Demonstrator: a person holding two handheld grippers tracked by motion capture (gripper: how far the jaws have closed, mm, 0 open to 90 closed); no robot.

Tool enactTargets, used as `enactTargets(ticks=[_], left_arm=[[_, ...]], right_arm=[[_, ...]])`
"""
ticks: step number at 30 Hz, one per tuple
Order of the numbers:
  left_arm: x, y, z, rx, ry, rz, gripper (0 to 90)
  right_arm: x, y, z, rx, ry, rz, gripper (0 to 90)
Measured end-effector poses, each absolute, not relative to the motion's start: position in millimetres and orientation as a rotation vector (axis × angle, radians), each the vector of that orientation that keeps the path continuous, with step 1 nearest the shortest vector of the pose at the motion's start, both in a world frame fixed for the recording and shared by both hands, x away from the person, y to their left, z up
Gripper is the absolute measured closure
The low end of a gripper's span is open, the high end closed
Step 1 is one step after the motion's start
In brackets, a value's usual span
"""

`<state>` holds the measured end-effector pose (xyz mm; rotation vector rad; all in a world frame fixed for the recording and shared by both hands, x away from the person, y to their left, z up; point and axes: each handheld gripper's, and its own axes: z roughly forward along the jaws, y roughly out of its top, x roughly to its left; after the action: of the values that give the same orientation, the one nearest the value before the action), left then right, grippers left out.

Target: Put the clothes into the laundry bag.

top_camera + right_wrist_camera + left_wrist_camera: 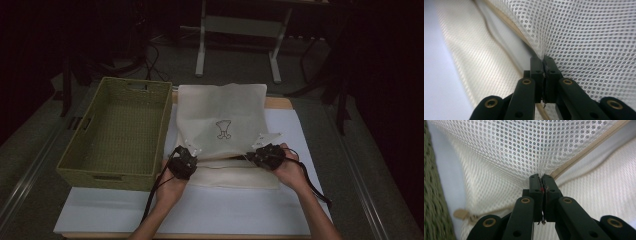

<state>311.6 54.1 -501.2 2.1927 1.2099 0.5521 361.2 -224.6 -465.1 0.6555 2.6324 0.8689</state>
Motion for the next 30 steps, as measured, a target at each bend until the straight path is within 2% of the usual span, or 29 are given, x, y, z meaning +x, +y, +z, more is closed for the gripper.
enactTargets(ticks=[4,6,15,17,21,23,26,28,30], left_arm=[[301.7,57.5,-509.6,2.246,1.17,0.516,88.5],[295.5,58.0,-518.4,2.261,1.179,0.455,90.0],[284.8,61.2,-518.7,2.258,1.175,0.477,89.7],[284.6,61.0,-513.7,2.214,1.177,0.499,82.4],[281.6,57.3,-505.1,2.182,1.144,0.517,76.4],[279.0,48.2,-498.3,2.185,1.051,0.564,71.9],[288.6,42.8,-503.8,2.219,1.069,0.598,67.5],[288.6,42.8,-503.8,2.219,1.069,0.598,66.9],[300.6,45.1,-513.1,2.217,1.128,0.624,65.3]], right_arm=[[353.6,-223.6,-476.4,0.618,2.692,0.822,88.3],[348.2,-224.2,-487.5,0.612,2.726,0.797,88.6],[338.3,-241.4,-492.1,0.667,2.755,0.853,89.3],[339.2,-238.2,-496.5,0.688,2.731,0.85,88.5],[343.5,-230.3,-506.9,0.711,2.7,0.807,85.5],[346.1,-225.0,-513.4,0.71,2.699,0.83,69.1],[346.3,-226.7,-510.9,0.731,2.731,0.882,53.3],[344.8,-227.7,-508.5,0.732,2.727,0.895,53.3],[341.4,-233.9,-501.2,0.727,2.683,0.998,44.7]])
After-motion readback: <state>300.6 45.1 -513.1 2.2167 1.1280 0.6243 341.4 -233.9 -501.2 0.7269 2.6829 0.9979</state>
